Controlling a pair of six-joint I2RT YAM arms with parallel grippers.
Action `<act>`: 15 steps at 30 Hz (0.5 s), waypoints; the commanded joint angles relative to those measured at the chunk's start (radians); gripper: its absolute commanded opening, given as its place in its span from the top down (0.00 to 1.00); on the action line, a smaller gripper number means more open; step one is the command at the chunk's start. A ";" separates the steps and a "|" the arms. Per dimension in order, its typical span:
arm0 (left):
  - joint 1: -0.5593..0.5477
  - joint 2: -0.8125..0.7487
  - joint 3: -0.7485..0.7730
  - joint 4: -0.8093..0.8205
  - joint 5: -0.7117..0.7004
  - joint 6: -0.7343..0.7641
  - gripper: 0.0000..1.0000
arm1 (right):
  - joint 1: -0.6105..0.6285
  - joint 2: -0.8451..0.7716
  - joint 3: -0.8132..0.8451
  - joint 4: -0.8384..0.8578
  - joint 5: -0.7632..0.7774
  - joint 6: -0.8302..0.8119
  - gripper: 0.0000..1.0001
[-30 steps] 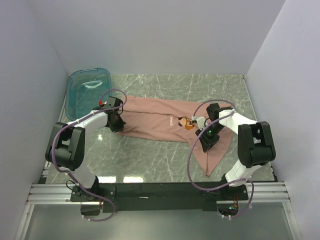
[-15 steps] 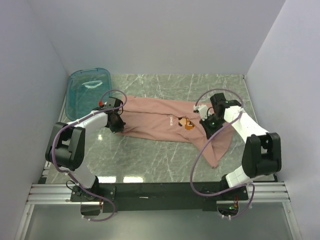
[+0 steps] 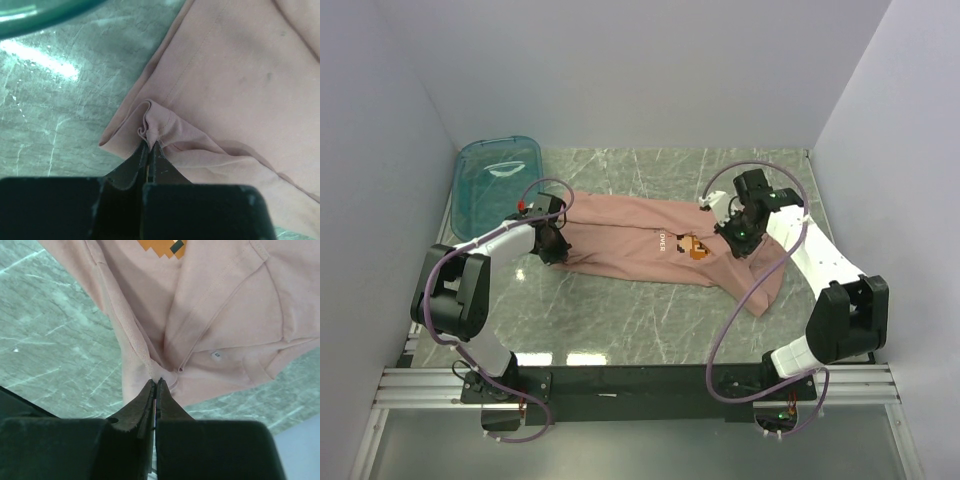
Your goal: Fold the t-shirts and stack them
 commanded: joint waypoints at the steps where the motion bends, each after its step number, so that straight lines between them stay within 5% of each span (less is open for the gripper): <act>1: 0.004 -0.003 0.051 0.009 0.011 0.012 0.99 | 0.026 -0.060 0.057 0.020 0.072 -0.008 1.00; 15: 0.005 0.049 0.120 -0.012 -0.001 0.026 1.00 | 0.086 -0.121 0.053 0.116 0.166 0.026 1.00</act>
